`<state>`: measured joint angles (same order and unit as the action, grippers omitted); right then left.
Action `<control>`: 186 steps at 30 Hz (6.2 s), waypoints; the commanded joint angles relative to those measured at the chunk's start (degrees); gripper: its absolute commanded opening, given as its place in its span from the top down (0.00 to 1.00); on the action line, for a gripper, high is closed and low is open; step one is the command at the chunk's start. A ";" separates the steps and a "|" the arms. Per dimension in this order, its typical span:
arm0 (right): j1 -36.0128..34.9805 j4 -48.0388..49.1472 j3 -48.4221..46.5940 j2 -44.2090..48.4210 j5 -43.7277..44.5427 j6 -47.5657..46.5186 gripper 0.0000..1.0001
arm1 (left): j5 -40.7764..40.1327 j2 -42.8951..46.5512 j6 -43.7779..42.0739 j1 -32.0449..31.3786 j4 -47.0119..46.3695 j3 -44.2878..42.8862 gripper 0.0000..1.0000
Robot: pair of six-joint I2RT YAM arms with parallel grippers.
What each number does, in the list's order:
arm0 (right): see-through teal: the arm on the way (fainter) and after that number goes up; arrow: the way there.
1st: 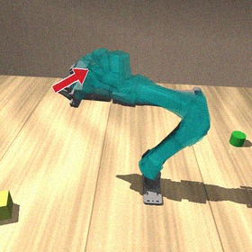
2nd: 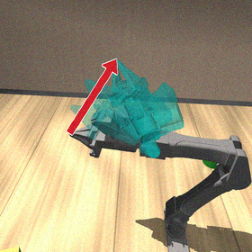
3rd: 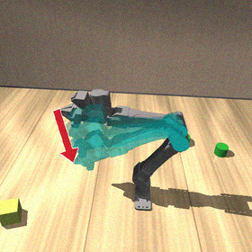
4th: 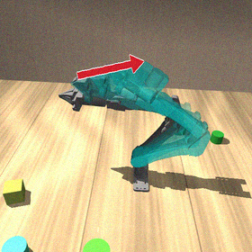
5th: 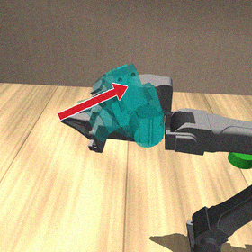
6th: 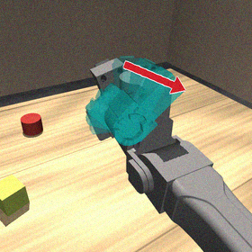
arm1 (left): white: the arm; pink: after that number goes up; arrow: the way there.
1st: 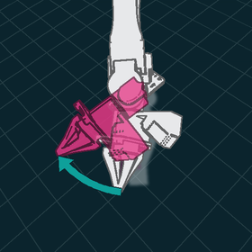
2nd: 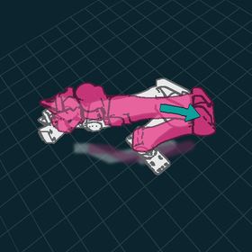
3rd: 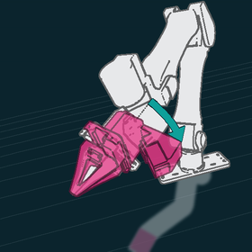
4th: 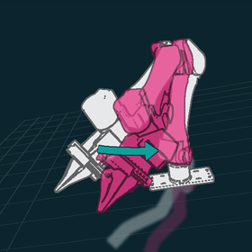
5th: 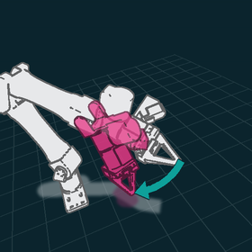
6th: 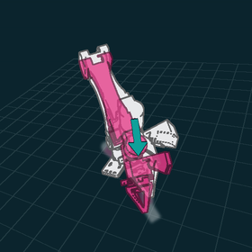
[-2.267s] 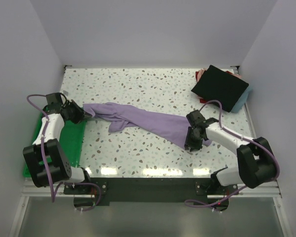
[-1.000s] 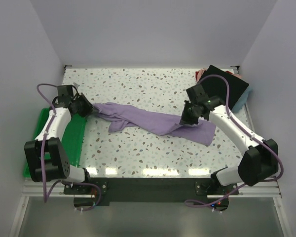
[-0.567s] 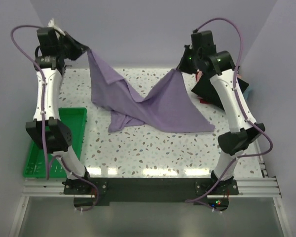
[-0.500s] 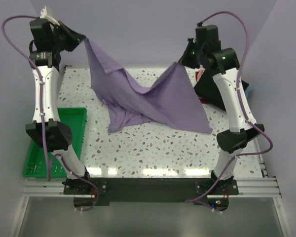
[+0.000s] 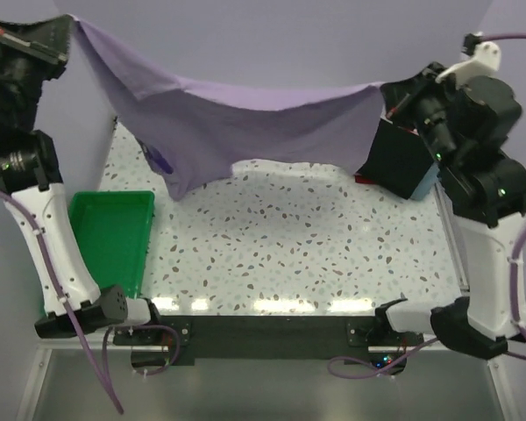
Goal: Fold and stack the t-shirts
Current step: Flatten the tshirt out, then fold the tshirt
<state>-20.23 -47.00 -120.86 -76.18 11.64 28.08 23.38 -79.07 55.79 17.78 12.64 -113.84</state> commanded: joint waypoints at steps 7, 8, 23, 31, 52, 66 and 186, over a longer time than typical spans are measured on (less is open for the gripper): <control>0.01 14.57 0.98 12.98 13.40 -8.82 1.00 | -8.07 5.94 3.62 3.23 -8.86 -12.19 1.00; 0.01 14.66 0.71 13.60 14.02 -8.91 1.00 | -8.43 6.20 3.80 3.23 -9.91 -12.89 1.00; 1.24 20.19 19.25 6.67 19.40 -8.40 1.00 | -2.73 -4.85 -0.07 -11.44 -9.04 4.06 1.00; 9.77 18.62 24.89 -1.94 9.64 -1.97 1.00 | -3.43 -13.65 -6.56 -16.64 -3.34 9.34 1.00; 9.86 21.51 17.41 15.25 8.48 -4.25 1.00 | 6.59 -3.47 0.28 -12.16 -26.51 2.76 1.00; 9.77 21.17 5.82 21.78 12.09 -7.07 1.00 | -1.13 10.60 -2.44 -10.05 -26.62 -3.04 1.00; 12.32 16.06 54.93 -21.02 -26.49 3.83 0.33 | -13.71 -23.06 -31.35 -27.01 11.79 46.86 0.06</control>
<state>-7.70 -33.32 -67.42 -98.08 -13.15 31.94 10.39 -104.22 23.51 -9.41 27.57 -68.05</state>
